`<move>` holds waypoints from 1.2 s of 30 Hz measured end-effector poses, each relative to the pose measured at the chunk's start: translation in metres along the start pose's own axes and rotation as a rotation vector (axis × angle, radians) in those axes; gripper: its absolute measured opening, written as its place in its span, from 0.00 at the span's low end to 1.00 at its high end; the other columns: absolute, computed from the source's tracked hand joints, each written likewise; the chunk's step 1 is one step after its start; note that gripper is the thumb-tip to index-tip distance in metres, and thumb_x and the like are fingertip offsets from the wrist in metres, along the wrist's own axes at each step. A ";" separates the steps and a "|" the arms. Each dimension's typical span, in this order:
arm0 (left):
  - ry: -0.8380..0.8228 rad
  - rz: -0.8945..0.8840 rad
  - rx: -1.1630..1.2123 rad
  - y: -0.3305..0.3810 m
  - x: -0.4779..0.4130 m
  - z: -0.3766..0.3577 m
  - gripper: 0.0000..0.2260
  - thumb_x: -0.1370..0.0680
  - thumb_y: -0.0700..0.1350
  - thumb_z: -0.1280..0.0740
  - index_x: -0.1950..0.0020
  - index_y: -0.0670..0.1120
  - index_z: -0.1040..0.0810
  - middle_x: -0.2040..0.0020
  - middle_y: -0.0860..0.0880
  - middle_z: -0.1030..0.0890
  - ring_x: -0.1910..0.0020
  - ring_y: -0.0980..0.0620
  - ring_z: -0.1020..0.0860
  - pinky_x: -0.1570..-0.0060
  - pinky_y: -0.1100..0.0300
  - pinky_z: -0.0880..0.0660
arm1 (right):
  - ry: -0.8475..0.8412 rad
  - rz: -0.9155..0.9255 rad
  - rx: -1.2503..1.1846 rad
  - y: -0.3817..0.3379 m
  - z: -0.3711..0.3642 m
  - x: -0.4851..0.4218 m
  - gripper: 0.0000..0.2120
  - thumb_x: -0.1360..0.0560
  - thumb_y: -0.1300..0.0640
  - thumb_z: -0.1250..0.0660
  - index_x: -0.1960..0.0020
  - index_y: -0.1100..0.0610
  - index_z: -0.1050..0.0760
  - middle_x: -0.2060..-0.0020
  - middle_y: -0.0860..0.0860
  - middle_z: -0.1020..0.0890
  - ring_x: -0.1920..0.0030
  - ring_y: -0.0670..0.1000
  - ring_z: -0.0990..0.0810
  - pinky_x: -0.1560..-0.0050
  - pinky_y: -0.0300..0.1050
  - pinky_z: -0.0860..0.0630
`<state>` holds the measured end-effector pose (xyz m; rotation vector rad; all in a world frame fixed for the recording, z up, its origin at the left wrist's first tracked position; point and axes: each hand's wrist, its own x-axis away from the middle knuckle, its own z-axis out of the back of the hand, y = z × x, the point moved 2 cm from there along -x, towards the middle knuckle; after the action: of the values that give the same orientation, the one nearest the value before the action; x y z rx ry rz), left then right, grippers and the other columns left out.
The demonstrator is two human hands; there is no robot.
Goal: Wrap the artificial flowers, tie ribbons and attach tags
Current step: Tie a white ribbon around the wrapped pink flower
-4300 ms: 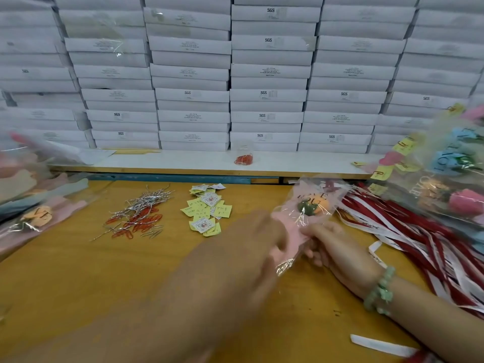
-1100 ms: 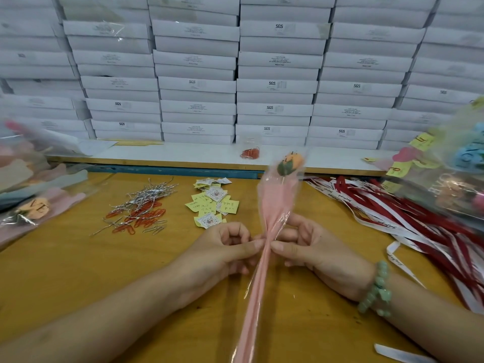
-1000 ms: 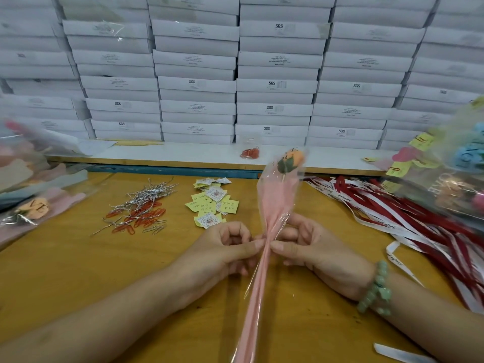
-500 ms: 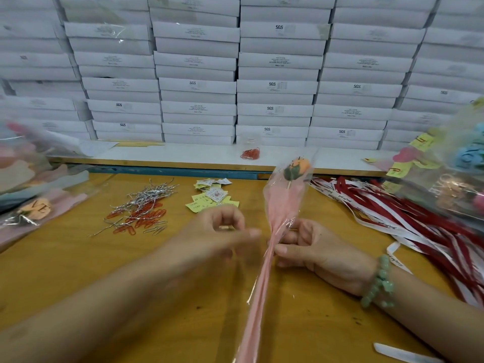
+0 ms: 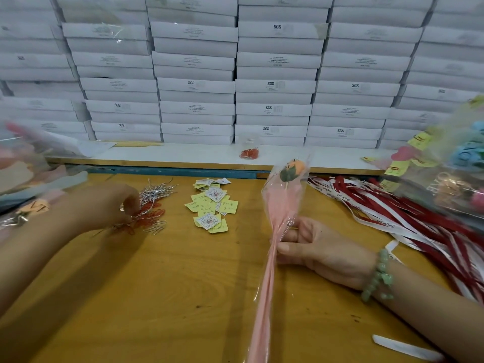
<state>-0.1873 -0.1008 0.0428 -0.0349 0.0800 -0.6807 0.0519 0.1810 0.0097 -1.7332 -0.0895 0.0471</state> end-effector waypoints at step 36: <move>-0.228 -0.228 1.227 0.189 0.066 0.013 0.00 0.27 0.42 0.27 0.57 0.46 0.16 0.58 0.50 0.15 0.61 0.58 0.19 0.57 0.64 0.21 | -0.028 0.051 -0.047 0.003 0.000 -0.001 0.14 0.32 0.71 0.33 0.49 0.61 0.29 0.60 0.53 0.16 0.56 0.51 0.15 0.51 0.45 0.18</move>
<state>-0.0163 0.0042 0.0411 1.0681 -0.5754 -0.8563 0.0511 0.1805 0.0069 -1.7820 -0.0671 0.1076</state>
